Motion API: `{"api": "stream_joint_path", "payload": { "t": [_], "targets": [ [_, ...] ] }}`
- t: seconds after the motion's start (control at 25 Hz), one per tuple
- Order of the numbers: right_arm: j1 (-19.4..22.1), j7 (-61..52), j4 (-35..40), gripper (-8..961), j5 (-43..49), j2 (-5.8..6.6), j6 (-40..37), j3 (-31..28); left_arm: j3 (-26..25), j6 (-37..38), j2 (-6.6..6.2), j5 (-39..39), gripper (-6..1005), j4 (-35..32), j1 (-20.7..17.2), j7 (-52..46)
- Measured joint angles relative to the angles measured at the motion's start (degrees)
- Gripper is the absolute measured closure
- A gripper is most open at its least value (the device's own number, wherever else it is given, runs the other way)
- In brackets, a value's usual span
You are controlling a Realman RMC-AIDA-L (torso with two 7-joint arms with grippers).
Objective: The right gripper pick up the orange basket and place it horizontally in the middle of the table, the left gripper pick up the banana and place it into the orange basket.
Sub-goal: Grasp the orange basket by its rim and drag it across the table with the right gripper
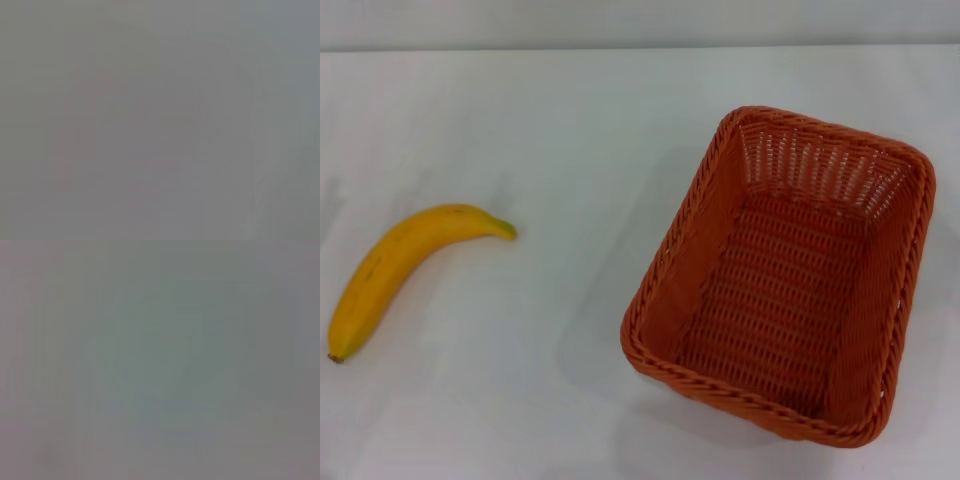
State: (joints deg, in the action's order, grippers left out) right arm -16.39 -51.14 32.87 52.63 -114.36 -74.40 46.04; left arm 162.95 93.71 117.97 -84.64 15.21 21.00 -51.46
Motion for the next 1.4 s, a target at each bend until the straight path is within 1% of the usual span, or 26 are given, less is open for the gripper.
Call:
{"api": "stream_joint_path", "payload": {
  "t": [0.04, 0.12, 0.2, 0.32, 0.44, 0.52, 0.6, 0.72, 0.8, 0.92, 1.0, 1.08, 1.16, 1.28, 1.32, 1.4],
  "targets": [
    [0.30, -2.02, 1.89, 80, 1.79, 0.15, 0.39, 0.33, 0.00, -0.06, 0.02, 0.23, 115, 0.00, 0.02, 0.05],
    [0.97, -9.61, 9.53, 80, 9.20, 0.59, 2.25, 0.64, 0.00, -0.01, 0.08, 0.42, 115, 0.00, 0.02, -0.24],
    [0.96, -17.63, 16.49, 81, 17.75, 1.30, 3.51, 0.43, 0.00, 0.33, 0.23, 0.50, 116, 0.00, -0.08, -0.29],
    [-0.95, -30.51, 24.13, 81, 28.75, 3.48, 2.69, 0.30, 0.00, 0.71, 0.38, 0.71, 116, 0.00, -0.45, -0.24],
    [-5.39, -42.13, 27.66, 86, 37.31, 6.94, -2.08, 0.47, 0.00, 0.84, 0.39, 1.02, 116, 0.00, -0.67, -0.31],
    [-9.35, -48.61, 28.01, 90, 42.53, 9.24, -6.42, 0.41, 0.00, 1.51, 0.40, 1.13, 116, -0.01, -1.20, -0.83],
    [-13.71, -54.54, 27.79, 93, 48.18, 11.09, -9.74, 0.72, -0.01, 2.35, 0.42, 1.20, 116, -0.01, -1.81, -1.21],
    [-20.39, -60.58, 26.91, 98, 58.01, 12.80, -13.33, 2.21, 0.00, 3.26, 0.42, 1.49, 116, -0.01, -2.62, -1.30],
    [-23.95, -62.41, 25.67, 110, 63.54, 13.37, -15.28, 2.97, 0.00, 3.52, 0.42, 1.83, 116, -0.01, -2.70, -1.31],
    [-28.45, -63.67, 23.57, 139, 70.60, 13.55, -18.12, 3.15, 0.00, 4.39, 0.36, 2.75, 115, -0.01, -2.66, -1.33],
    [-32.12, -64.07, 21.93, 159, 75.53, 12.85, -18.65, 3.39, 0.00, 5.55, 0.09, 2.85, 115, -0.01, -3.44, -1.60],
    [-35.06, -64.38, 20.60, 178, 79.79, 11.76, -18.50, 3.63, 0.00, 6.43, -0.16, 2.85, 115, 0.00, -4.35, -2.03],
    [-37.53, -64.61, 19.42, 187, 84.02, 10.22, -18.13, 3.78, 0.00, 6.78, -0.27, 2.80, 115, 0.22, -5.01, -2.46],
    [-39.40, -64.73, 18.50, 183, 88.19, 8.11, -17.48, 4.18, 0.00, 6.80, -0.29, 2.98, 115, 0.58, -5.48, -2.66],
    [-39.98, -64.75, 18.34, 181, 89.70, 7.09, -17.11, 4.60, 0.00, 6.80, -0.29, 3.04, 115, 0.57, -5.61, -2.67],
    [-40.85, -64.80, 18.16, 179, 91.83, 5.56, -15.84, 5.83, 0.00, 6.81, -0.29, 3.08, 115, 0.59, -6.00, -2.67]
  ]
}}
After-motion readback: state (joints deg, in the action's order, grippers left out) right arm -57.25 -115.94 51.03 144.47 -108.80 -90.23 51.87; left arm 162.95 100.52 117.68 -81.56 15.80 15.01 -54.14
